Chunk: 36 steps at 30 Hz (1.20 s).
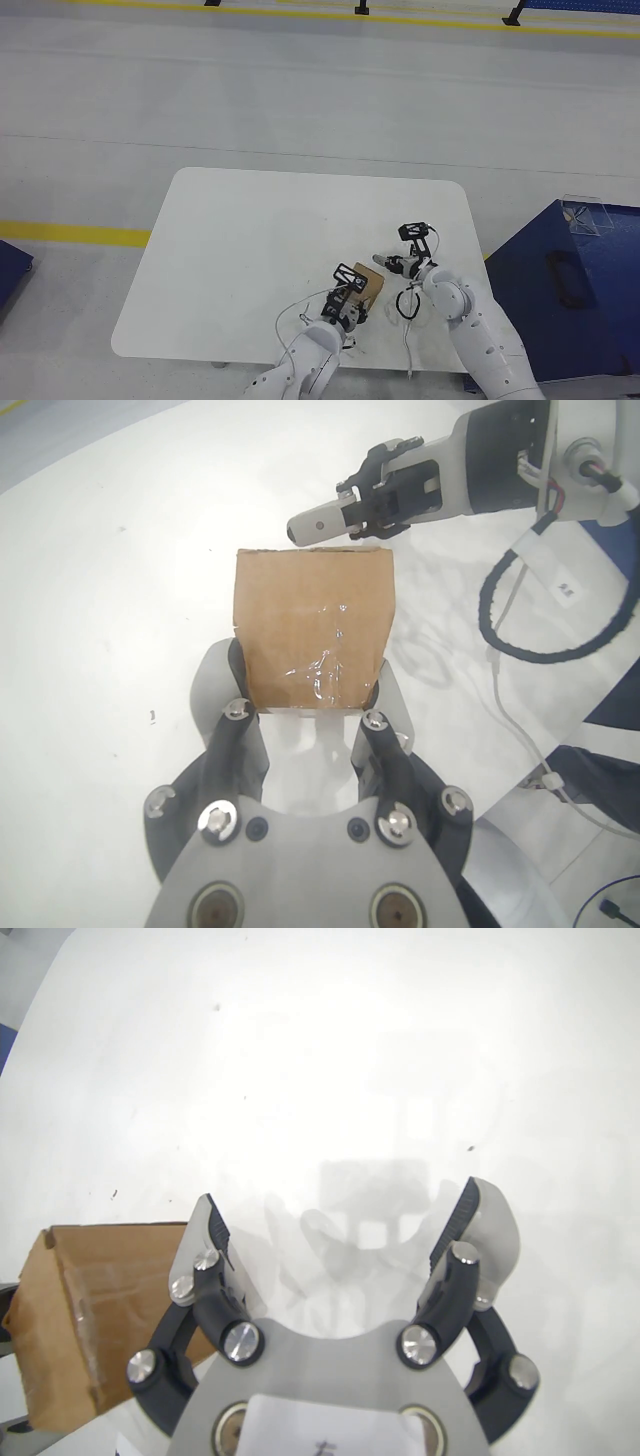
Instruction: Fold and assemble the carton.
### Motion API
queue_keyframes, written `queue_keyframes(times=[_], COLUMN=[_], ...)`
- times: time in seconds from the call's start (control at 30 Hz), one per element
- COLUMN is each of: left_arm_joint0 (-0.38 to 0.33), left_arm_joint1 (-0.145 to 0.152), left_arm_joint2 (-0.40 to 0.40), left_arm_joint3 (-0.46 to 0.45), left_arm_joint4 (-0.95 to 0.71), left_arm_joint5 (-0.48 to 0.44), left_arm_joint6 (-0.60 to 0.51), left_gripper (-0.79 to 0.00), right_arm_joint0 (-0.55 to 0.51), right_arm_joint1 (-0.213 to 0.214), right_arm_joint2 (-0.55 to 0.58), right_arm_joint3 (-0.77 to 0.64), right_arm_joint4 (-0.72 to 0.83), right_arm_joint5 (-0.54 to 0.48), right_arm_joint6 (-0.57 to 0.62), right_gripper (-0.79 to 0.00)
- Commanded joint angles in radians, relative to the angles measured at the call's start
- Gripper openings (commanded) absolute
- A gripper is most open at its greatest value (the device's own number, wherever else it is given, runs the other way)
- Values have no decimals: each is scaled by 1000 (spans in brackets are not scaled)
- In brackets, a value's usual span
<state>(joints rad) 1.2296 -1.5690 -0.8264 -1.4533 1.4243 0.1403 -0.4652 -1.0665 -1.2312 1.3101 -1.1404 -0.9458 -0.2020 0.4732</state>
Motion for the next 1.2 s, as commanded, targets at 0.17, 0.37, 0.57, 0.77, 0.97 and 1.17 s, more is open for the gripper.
queue_keyframes(times=[0.17, 0.37, 0.57, 0.77, 0.97, 1.17], left_arm_joint0=[82, 92, 68, 111, 221, 265], left_arm_joint1=[-24, -35, -36, -29, -12, 10], left_arm_joint2=[-151, -271, -304, -320, -345, -215], left_arm_joint3=[-130, -50, 32, -31, -239, -315], left_arm_joint4=[-655, -1066, -1194, -1217, -1129, -729], left_arm_joint5=[43, 80, 140, 252, 235, 20], left_arm_joint6=[-1, -9, -16, 11, 149, 250], left_gripper=[-785, -785, 0, 0, 0, -785], right_arm_joint0=[-38, -80, -80, -80, -80, -80], right_arm_joint1=[21, 34, 34, 34, 34, 34], right_arm_joint2=[112, 152, 152, 152, 152, 152], right_arm_joint3=[-54, -109, -109, -109, -109, -109], right_arm_joint4=[56, 43, 43, 43, 43, 43], right_arm_joint5=[13, 7, 7, 7, 7, 7], right_arm_joint6=[-20, 13, 13, 13, 13, 13], right_gripper=[0, 0, 0, 0, 0, 0])
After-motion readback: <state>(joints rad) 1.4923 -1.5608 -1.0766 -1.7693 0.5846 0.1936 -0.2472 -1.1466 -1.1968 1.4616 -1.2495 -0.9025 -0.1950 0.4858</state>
